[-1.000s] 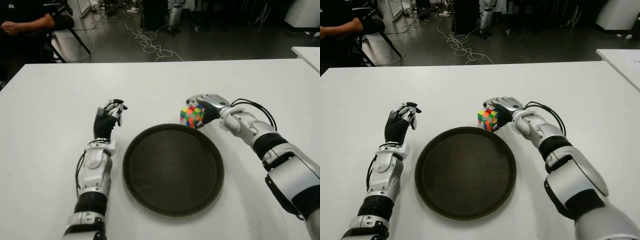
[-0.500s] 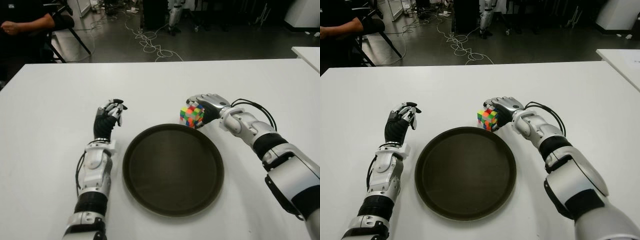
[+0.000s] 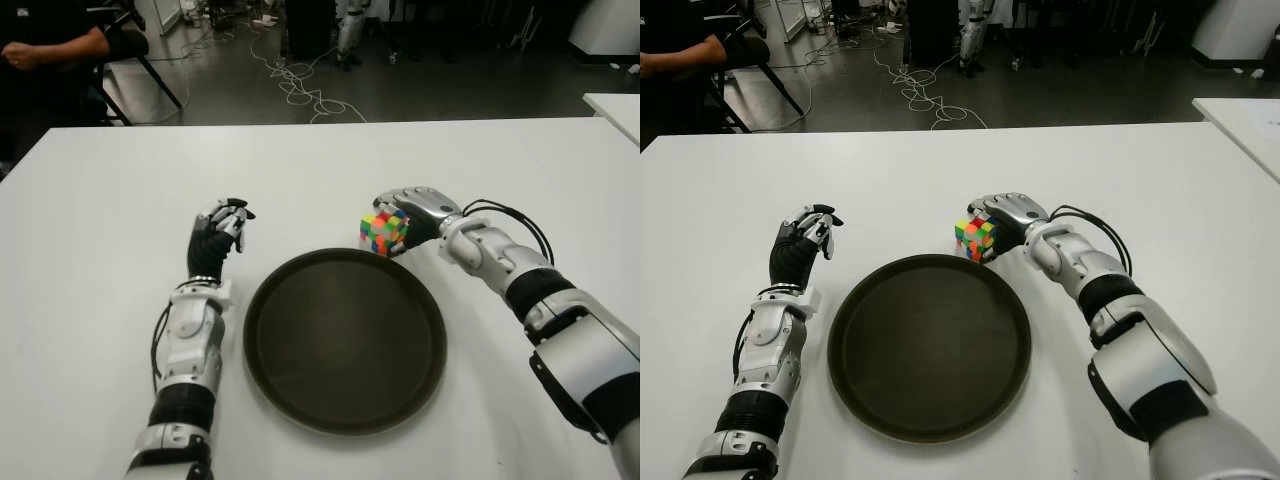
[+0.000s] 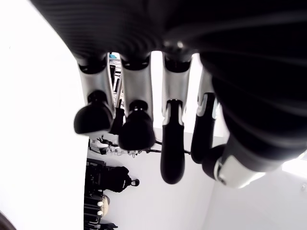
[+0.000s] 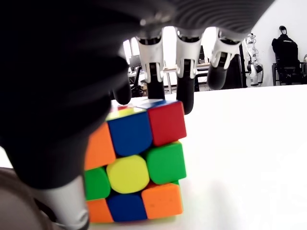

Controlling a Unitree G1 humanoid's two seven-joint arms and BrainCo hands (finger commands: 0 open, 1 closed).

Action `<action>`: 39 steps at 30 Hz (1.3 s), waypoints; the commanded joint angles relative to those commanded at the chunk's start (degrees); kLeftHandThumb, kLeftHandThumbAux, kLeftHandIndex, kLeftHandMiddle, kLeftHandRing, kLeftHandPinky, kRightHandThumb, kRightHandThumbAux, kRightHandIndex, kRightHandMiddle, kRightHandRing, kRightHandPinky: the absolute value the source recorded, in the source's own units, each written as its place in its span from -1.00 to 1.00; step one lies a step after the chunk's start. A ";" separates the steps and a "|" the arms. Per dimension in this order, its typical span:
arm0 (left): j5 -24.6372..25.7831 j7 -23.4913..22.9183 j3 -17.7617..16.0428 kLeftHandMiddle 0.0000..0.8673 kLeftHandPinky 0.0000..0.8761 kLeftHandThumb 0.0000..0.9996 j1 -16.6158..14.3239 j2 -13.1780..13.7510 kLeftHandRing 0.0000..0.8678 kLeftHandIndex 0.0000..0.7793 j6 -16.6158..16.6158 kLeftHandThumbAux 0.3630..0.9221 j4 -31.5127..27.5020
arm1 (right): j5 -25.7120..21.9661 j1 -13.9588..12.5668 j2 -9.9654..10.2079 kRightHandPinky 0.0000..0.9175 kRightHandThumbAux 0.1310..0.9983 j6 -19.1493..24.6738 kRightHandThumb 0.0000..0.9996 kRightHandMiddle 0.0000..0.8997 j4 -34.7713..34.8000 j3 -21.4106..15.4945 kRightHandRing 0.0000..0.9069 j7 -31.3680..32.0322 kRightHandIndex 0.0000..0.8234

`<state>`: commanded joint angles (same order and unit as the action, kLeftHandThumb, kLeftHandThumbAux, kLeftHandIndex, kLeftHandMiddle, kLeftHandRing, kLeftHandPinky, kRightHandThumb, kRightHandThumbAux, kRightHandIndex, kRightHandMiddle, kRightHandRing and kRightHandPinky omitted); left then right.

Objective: Pick up the Rubik's Cube and put it in the plate

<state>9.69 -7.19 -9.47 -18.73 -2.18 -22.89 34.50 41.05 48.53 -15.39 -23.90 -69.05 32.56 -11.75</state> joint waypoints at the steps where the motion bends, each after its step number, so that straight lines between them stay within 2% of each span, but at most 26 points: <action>1: -0.02 -0.02 0.00 0.22 0.83 0.71 0.00 0.02 0.80 0.09 -0.03 0.06 0.01 | 0.00 -0.02 0.05 -0.77 0.43 0.06 -1.00 -0.80 -0.06 -0.03 -0.78 -0.18 -0.70; 6: -0.03 -0.18 0.08 0.22 0.82 0.71 0.05 -0.07 0.80 0.08 -0.11 0.07 -0.21 | 0.15 -0.19 0.34 -0.87 0.42 0.23 -1.00 -0.90 -0.70 -0.04 -0.89 -1.69 -0.82; 16: 0.56 0.17 -0.02 0.23 0.83 0.71 0.37 -0.40 0.81 0.08 1.46 0.07 -1.35 | 0.90 -0.18 0.31 -0.92 0.42 -0.94 -1.00 -0.96 -1.71 0.86 -0.96 -4.11 -0.91; 39: 0.59 -0.45 0.13 0.23 0.84 0.71 0.37 -0.11 0.81 0.09 1.57 0.06 -1.38 | 0.98 -0.02 0.35 -0.93 0.45 -0.48 -1.00 -0.99 -1.98 1.12 -1.00 -4.13 -0.92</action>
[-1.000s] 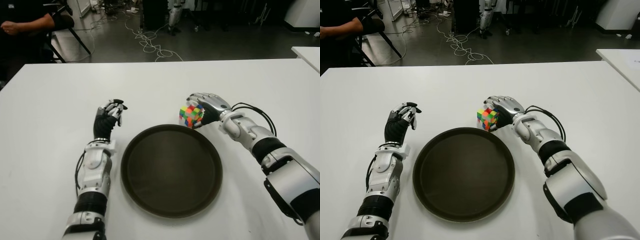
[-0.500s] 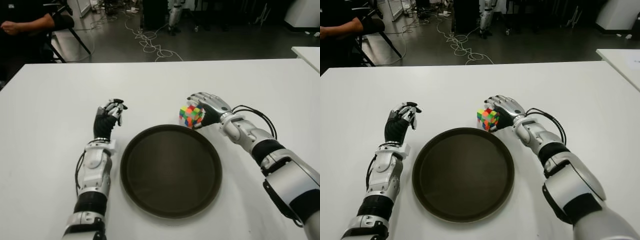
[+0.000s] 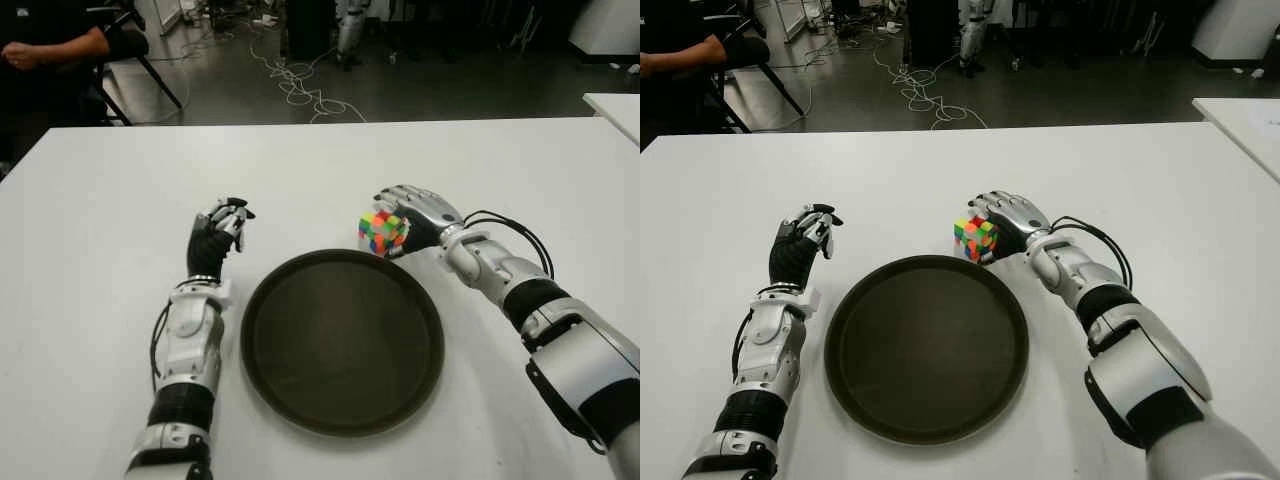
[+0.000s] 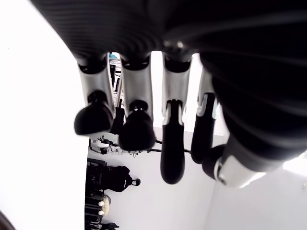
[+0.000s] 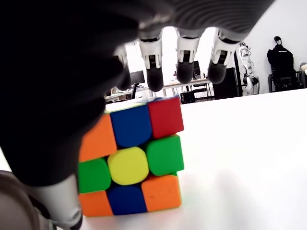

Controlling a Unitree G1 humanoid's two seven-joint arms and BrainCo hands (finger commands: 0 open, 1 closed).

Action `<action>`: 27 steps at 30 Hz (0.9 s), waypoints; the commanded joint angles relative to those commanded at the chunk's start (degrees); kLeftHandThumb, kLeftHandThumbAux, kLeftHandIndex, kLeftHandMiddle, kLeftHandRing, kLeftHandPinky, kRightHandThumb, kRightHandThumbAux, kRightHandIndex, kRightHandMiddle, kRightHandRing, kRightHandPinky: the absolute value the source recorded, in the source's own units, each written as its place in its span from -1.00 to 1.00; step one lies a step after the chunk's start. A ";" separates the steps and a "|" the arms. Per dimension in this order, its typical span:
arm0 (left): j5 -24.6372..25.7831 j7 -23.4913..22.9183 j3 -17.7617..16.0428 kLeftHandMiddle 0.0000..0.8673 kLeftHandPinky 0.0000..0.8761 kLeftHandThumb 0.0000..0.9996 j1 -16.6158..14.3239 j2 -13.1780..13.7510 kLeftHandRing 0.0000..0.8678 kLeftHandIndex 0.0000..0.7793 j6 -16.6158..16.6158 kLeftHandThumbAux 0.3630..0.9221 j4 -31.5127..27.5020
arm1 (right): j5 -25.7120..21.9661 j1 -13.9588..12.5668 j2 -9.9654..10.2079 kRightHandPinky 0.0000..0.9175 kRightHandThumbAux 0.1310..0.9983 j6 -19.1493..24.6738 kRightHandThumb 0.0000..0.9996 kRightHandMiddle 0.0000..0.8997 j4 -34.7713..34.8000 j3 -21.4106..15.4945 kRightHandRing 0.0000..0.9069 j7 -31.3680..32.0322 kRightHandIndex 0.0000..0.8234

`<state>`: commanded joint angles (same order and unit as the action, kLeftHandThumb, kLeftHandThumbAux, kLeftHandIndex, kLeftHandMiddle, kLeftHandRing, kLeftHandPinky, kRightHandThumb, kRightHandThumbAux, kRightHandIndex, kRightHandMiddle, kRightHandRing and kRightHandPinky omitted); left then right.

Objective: Pick up the Rubik's Cube and put it in the plate

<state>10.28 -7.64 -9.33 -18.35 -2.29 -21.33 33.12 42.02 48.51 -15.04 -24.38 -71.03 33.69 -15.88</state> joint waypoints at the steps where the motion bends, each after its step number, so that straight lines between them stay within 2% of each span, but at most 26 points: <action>1: 0.00 -0.01 0.01 0.22 0.84 0.71 0.01 0.00 0.81 0.08 0.02 0.06 -0.02 | -0.01 0.00 0.01 -0.93 0.44 0.00 -1.00 -0.99 -0.02 -0.01 -1.00 -0.01 -0.92; 22: 0.07 -0.16 -0.05 0.24 0.84 0.71 -0.06 0.07 0.83 0.08 -0.17 0.06 0.23 | 0.20 0.07 0.94 -0.91 0.42 -0.09 -1.00 -0.98 0.32 0.50 -0.98 1.19 -0.93; 27: -0.14 0.17 0.17 0.24 0.84 0.71 0.09 0.10 0.84 0.08 0.95 0.06 -0.45 | 0.38 0.01 1.17 -0.91 0.42 -0.34 -1.00 -0.96 0.39 0.77 -0.97 1.22 -0.93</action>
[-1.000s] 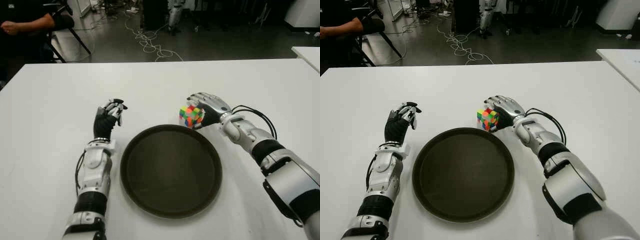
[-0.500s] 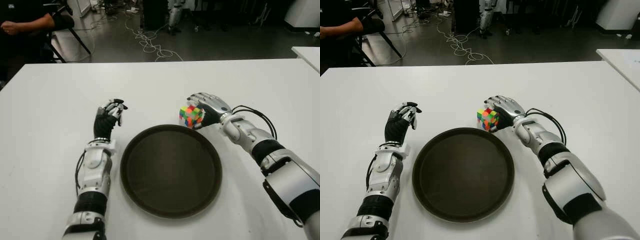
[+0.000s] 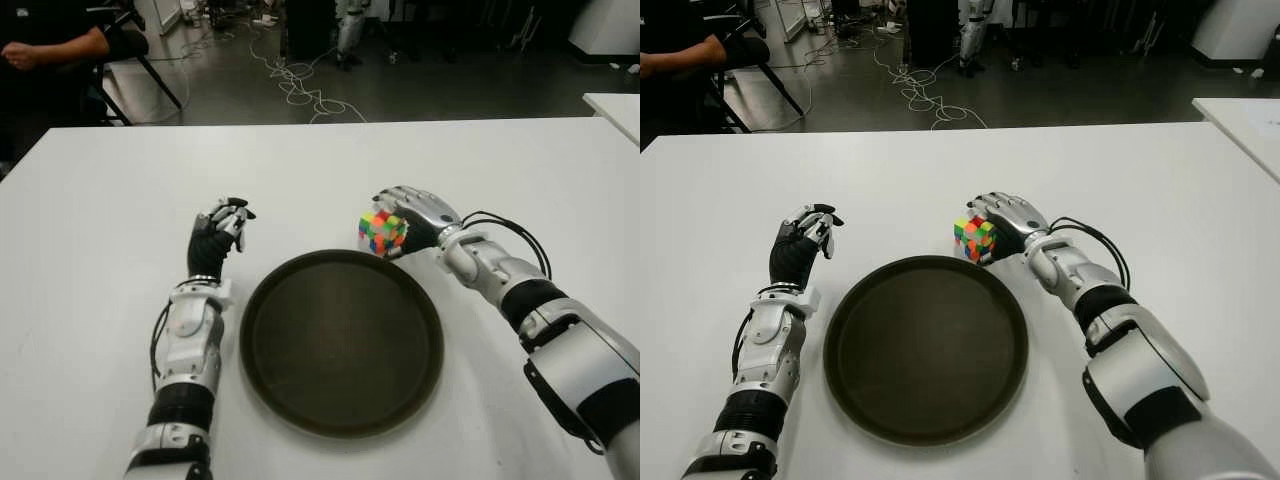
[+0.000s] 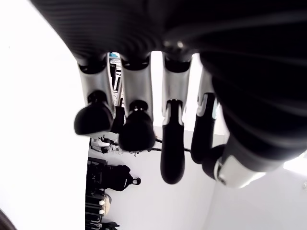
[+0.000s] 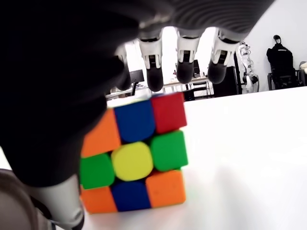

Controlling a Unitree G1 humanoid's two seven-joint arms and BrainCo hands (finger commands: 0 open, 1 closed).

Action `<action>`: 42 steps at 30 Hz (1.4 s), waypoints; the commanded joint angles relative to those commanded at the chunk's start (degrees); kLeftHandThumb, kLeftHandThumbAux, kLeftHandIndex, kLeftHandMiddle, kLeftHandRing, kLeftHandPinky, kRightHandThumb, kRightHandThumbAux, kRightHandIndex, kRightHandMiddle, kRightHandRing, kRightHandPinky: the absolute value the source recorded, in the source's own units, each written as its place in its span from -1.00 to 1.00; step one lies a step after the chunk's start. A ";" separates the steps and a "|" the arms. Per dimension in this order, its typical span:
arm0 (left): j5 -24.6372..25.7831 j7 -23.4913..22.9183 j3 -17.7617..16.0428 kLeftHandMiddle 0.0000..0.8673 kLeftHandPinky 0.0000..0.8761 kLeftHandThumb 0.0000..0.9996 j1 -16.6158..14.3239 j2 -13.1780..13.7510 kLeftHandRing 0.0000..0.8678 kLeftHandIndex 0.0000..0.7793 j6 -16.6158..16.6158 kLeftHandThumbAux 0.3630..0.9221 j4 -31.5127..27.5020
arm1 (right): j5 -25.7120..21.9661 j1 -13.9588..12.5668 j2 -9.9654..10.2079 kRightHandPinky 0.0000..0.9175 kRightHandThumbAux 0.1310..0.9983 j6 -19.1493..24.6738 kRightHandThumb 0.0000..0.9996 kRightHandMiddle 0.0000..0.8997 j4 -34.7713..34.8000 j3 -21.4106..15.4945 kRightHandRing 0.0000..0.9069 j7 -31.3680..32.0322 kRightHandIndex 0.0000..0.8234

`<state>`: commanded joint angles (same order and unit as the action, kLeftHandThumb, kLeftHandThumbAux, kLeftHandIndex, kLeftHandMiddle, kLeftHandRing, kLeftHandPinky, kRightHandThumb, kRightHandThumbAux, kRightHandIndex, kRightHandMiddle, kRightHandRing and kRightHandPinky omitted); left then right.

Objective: Pick up the Rubik's Cube and put it in the plate

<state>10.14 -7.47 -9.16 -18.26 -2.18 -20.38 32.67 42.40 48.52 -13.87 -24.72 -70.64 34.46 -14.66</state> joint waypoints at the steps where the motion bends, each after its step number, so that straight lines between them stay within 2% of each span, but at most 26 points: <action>1: 0.02 0.01 0.02 0.23 0.84 0.71 0.03 0.00 0.84 0.08 0.16 0.06 -0.11 | 0.04 -0.01 0.07 -0.91 0.42 0.02 -1.00 -0.96 -0.02 0.05 -0.97 0.01 -0.93; 16: 1.27 -0.97 -0.12 0.23 0.84 0.71 0.16 -0.59 0.83 0.07 -0.77 0.07 -0.22 | 0.05 -0.08 0.84 -0.86 0.44 0.43 -1.00 -0.92 -0.80 0.28 -0.91 -0.64 -0.89; 29: 1.00 -0.76 0.12 0.24 0.85 0.71 0.30 -0.47 0.85 0.07 -0.13 0.07 -0.53 | -0.47 -0.20 1.53 -0.83 0.45 0.22 -1.00 -0.87 -1.45 -0.29 -0.86 -1.41 -0.86; 42: 1.38 -1.24 0.11 0.24 0.85 0.71 0.31 -0.59 0.85 0.08 -0.18 0.07 -0.65 | -0.28 -0.08 1.98 -0.81 0.46 0.43 -1.00 -0.90 -2.05 -0.23 -0.87 -1.19 -0.86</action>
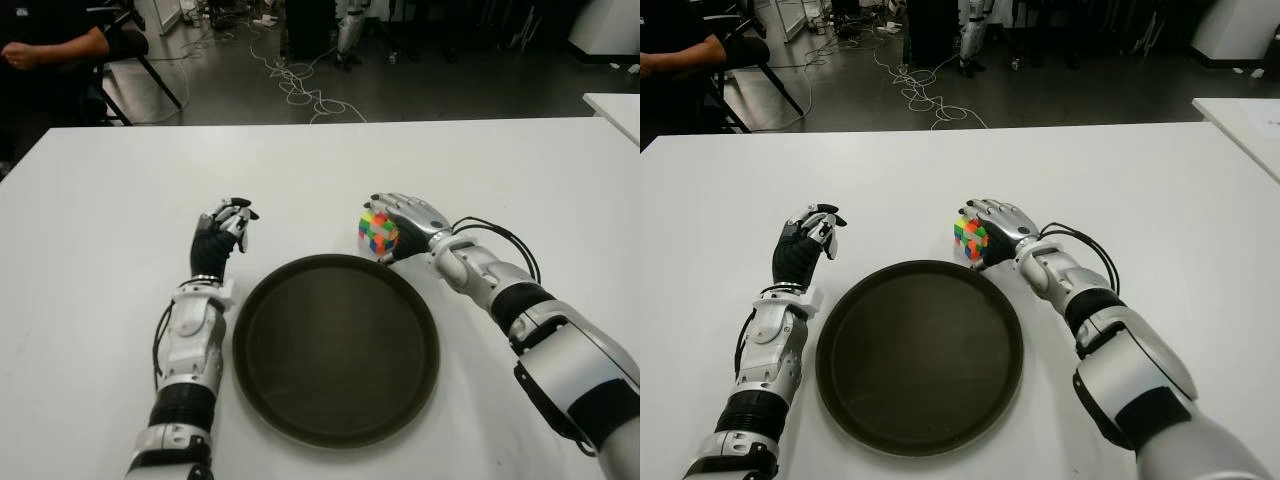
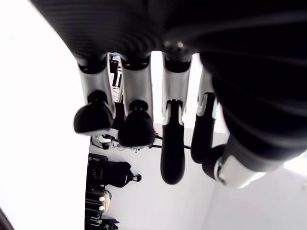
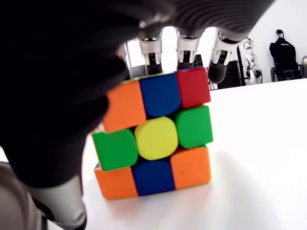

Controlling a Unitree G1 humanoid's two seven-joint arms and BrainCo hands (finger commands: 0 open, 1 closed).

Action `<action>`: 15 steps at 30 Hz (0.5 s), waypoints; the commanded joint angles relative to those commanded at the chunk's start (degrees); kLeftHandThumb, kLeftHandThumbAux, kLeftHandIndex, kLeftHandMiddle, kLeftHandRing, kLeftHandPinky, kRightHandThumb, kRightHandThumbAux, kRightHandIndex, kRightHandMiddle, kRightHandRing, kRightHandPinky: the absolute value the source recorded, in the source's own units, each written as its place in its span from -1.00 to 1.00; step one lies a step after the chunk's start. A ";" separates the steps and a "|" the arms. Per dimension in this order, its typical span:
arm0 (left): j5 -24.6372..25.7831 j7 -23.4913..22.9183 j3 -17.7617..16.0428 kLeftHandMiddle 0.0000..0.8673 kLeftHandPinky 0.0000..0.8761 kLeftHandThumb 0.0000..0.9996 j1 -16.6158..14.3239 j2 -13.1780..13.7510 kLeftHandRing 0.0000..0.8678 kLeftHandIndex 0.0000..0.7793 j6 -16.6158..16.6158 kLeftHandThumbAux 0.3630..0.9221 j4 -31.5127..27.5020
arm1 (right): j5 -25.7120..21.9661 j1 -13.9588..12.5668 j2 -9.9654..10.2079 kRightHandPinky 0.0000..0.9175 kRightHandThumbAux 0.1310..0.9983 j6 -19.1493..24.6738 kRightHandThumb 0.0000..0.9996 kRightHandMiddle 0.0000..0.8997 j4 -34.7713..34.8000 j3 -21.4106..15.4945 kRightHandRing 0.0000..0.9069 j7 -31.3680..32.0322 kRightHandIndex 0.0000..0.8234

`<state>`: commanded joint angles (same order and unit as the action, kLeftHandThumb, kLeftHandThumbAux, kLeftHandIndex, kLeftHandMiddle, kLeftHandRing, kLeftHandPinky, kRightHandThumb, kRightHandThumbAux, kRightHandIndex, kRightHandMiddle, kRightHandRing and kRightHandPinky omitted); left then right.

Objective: Pick up the Rubik's Cube and put it in the plate

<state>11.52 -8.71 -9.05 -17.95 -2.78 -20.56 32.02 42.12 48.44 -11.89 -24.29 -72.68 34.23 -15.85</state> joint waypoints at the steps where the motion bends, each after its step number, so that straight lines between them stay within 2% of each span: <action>1: -0.01 -0.02 0.01 0.24 0.85 0.71 0.00 0.01 0.85 0.08 -0.02 0.07 0.00 | 0.01 -0.02 0.02 -0.79 0.46 -0.02 -1.00 -0.89 0.01 0.00 -0.86 -0.09 -0.85; 15: -0.09 -0.06 -0.08 0.24 0.85 0.71 0.11 0.21 0.84 0.08 0.01 0.07 0.08 | -0.19 0.11 0.08 -0.73 0.47 0.01 -1.00 -0.84 0.00 -0.22 -0.80 0.52 -0.81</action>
<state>11.42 -8.76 -9.13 -17.84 -2.57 -20.55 32.10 41.93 48.55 -11.81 -24.28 -72.68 34.01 -15.33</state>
